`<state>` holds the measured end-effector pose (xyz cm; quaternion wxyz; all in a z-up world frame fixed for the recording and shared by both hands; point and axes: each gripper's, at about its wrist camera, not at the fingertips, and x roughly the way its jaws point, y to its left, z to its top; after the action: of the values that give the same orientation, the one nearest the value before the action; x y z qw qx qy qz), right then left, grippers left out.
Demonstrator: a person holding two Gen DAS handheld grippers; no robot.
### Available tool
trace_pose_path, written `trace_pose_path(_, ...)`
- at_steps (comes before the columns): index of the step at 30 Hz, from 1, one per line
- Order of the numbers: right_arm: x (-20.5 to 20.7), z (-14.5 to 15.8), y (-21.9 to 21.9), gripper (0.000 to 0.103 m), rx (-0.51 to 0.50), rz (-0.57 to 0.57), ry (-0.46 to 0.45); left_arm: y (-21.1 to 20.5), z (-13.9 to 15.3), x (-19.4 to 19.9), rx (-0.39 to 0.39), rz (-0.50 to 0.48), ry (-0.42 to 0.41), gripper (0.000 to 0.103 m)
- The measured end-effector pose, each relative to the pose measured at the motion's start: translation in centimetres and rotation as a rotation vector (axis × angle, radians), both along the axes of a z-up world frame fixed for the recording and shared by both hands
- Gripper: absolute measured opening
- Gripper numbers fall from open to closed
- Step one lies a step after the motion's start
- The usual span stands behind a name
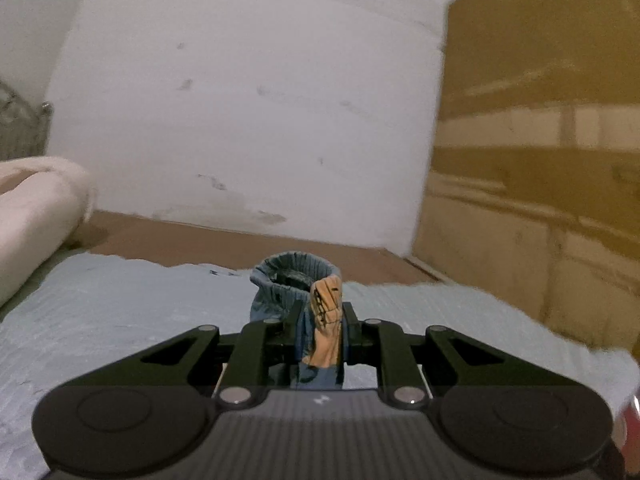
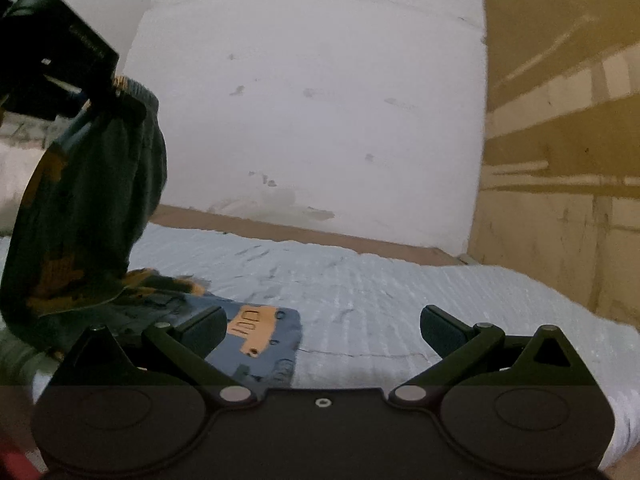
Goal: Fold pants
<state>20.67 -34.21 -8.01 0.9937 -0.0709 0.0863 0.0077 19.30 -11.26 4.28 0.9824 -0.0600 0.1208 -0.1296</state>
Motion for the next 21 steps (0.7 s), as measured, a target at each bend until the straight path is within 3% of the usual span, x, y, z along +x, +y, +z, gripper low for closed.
trace_pose_path(6, 0.2, -0.4, -2.2, 0.102, 0.070, -0.054, 0.024, -5.2, -2.2, 0.2, 0.067, -0.088, 0.071, 0.021)
trace_pose_path(10, 0.4, -0.5, -3.4, 0.102, 0.121, -0.106, 0.039, -7.0, -4.2, 0.9, 0.011, -0.130, 0.197, 0.029)
trace_pose_path(14, 0.8, -1.1, -4.5, 0.102, 0.149, -0.187, 0.060, -6.5, -5.1, 2.4, -0.067, -0.158, 0.281, 0.045)
trace_pose_path(19, 1.0, -1.6, -5.3, 0.102, 0.186, -0.227, 0.073, -5.5, -5.3, 2.2, -0.055, -0.135, 0.281, 0.065)
trace_pose_path(21, 1.0, -1.7, -5.3, 0.102, 0.186, -0.227, 0.072, -4.8, -5.2, 1.9, -0.059, -0.107, 0.278, 0.082)
